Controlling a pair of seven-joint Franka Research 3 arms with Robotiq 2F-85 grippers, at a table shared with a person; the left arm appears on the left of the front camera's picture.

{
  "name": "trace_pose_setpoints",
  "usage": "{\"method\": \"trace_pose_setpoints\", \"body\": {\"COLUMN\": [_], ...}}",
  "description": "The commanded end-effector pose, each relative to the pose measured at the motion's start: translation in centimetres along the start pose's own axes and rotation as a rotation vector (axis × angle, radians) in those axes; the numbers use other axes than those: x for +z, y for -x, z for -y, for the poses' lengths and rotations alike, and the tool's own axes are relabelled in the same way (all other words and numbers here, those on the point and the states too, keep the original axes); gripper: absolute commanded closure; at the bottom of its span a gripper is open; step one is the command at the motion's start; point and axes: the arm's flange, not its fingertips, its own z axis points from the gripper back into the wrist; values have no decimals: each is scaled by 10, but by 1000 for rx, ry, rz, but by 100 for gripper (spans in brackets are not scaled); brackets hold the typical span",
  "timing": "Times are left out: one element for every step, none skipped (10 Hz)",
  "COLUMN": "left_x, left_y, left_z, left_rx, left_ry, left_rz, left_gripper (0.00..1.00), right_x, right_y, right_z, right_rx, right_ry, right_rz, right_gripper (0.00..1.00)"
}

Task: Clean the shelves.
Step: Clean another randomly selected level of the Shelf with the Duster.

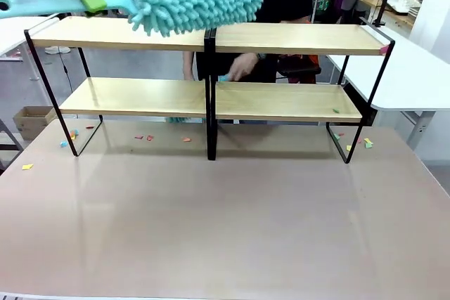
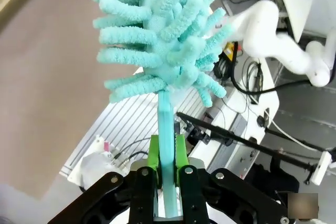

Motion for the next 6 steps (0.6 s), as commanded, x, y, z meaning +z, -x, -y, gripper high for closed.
{"method": "trace_pose_setpoints", "body": {"left_x": [-23, -39, -61, -80, -94, -103], "left_y": [-39, -62, -83, -96, -109, -124], "left_z": [24, 39, 55, 70, 84, 95], "left_rx": [-7, -38, -51, -81, -94, -87], "left_ry": [-2, 19, 15, -8, -28, -60], "left_rz": [57, 26, -9, -33, -31, 0], "left_gripper": [87, 87, 87, 87, 87, 87], "right_x": [0, 0, 0, 0, 0, 0], "right_y": [2, 2, 2, 2, 2, 2], "right_z": [-1, -1, -1, -1, -1, -1], "right_rx": [11, 11, 11, 11, 11, 11], "right_ry": [2, 2, 2, 2, 2, 2], "right_rz": [-2, -2, -2, -2, -2, -2], "right_gripper": [0, 0, 0, 0, 0, 0]}}
